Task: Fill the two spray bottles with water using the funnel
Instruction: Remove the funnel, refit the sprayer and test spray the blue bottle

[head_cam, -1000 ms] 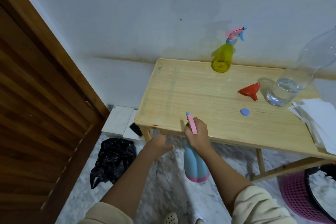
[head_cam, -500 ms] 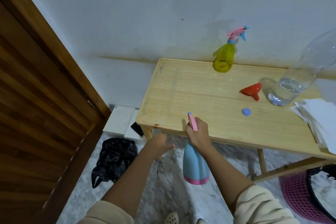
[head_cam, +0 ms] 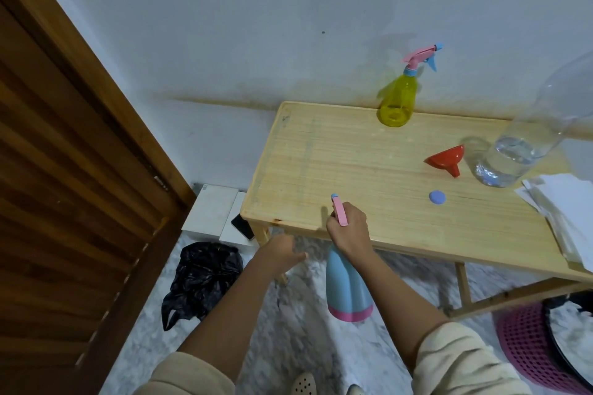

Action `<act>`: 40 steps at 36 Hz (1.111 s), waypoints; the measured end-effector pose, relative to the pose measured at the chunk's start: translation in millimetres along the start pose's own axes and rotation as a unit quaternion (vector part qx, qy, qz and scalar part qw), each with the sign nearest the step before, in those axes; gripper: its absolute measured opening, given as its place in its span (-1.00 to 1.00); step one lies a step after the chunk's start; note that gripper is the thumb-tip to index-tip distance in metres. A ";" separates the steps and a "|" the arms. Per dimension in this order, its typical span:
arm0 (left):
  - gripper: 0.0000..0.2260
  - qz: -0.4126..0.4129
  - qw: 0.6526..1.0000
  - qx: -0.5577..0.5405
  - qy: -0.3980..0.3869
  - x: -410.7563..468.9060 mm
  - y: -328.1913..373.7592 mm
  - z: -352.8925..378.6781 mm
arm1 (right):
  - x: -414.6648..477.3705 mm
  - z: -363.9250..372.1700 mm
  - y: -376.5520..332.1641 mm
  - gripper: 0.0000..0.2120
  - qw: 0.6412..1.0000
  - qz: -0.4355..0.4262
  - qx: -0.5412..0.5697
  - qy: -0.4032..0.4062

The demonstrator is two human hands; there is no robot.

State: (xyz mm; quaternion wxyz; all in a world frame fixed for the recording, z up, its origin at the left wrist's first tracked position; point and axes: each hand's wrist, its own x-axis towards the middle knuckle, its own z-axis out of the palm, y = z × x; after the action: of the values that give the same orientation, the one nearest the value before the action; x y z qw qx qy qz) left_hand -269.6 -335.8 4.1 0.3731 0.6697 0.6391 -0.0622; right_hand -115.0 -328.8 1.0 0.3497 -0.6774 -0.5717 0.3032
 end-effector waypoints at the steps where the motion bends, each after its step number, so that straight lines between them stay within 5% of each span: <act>1: -0.64 -0.002 1.000 0.002 -0.001 0.5 -0.1 -0.2 | 1.3 0.4 0.3 -0.91 1.000 0.001 0.000 0.000; 19: -0.56 0.016 1.000 -0.013 0.015 6.1 -4.1 -14.2 | 6.5 7.9 -6.2 -0.92 0.999 -0.020 0.029 -0.012; 29: -0.76 0.043 0.999 -0.026 -0.013 17.5 -5.0 -28.0 | 14.7 6.9 -13.2 -0.88 0.999 0.004 0.032 -0.013; 40: -0.28 0.207 0.946 -0.172 -0.182 22.2 56.5 -75.7 | 68.4 -41.6 -58.4 -0.92 0.987 -0.087 0.056 0.125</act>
State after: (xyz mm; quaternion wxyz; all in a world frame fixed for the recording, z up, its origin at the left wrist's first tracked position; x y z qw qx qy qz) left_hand -244.5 -268.6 69.4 0.5969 0.6905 0.4085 0.0066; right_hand -103.0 -260.6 71.9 0.4811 -0.6370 -0.5622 0.2162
